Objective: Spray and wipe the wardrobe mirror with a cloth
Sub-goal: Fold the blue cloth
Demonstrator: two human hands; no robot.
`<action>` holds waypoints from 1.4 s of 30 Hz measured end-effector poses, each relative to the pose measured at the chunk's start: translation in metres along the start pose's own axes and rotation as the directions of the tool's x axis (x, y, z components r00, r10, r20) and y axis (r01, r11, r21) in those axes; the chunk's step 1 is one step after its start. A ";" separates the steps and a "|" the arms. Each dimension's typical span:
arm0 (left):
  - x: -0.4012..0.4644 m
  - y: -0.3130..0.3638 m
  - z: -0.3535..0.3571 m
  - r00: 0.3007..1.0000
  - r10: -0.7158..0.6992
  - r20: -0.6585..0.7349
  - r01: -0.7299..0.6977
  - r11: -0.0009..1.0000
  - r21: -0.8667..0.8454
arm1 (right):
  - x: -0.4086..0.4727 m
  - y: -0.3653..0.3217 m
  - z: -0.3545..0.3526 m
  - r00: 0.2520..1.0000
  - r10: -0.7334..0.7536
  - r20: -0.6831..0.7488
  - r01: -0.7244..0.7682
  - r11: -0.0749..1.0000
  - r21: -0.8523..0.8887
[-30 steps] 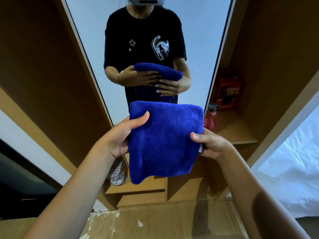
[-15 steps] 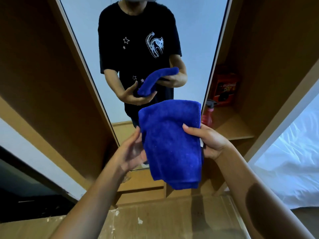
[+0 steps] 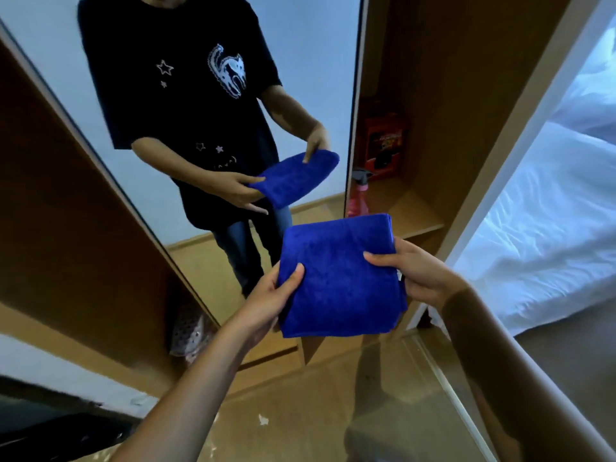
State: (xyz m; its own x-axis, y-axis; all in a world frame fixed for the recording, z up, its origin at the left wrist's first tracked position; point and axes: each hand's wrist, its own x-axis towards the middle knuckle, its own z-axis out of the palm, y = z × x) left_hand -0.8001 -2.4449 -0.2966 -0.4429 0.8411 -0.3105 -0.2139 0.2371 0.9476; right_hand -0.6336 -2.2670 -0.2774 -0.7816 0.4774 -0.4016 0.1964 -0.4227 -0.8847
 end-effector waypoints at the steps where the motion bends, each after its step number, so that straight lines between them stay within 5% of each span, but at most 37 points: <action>1: 0.007 -0.001 0.009 1.000 0.007 -0.003 -0.007 1.000 0.020 | -0.001 0.003 -0.010 1.000 -0.008 -0.012 0.008 1.000 0.023; 8: 0.068 -0.005 0.084 0.996 -0.059 0.066 0.056 0.997 0.047 | 0.001 0.003 -0.088 0.971 -0.059 -0.231 0.081 0.993 0.087; 15: 0.154 0.004 0.156 0.996 -0.079 0.030 0.079 0.997 -0.006 | 0.054 -0.031 -0.189 0.984 -0.098 -0.151 0.105 0.994 0.034; 22: 0.227 0.001 0.186 0.973 -0.189 -0.132 0.181 0.981 -0.074 | 0.128 -0.065 -0.234 0.981 -0.137 -0.135 0.095 0.956 -0.276; 27: 0.267 0.001 0.195 0.960 -0.166 -0.227 0.155 0.986 -0.069 | 0.172 -0.073 -0.238 0.965 -0.189 -0.182 0.034 0.779 -0.627; 34: 0.330 -0.005 0.185 0.910 -0.297 -0.289 0.304 0.952 -0.022 | 0.233 -0.067 -0.242 0.940 -0.295 -0.174 0.067 0.658 -0.750; 36: 0.335 -0.008 0.189 0.911 -0.199 -0.360 0.299 0.922 0.247 | 0.241 -0.063 -0.244 0.935 -0.312 -0.169 0.057 0.602 -0.796; 39: 0.324 -0.014 0.203 0.868 0.159 -0.471 0.278 0.632 0.724 | 0.243 -0.052 -0.241 0.897 -0.417 -0.146 0.009 0.349 -0.937; 42: 0.321 -0.012 0.223 0.854 0.461 -0.241 0.021 0.433 0.901 | 0.248 -0.038 -0.237 0.882 -0.471 0.000 0.055 0.104 -0.993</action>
State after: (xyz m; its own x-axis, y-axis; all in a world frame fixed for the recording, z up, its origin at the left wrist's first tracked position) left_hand -0.7453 -2.0693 -0.3911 -0.6869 0.7103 0.1537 0.6827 0.5584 0.4713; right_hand -0.6942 -1.9499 -0.4000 -0.7817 0.6205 0.0627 0.5652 0.7474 -0.3492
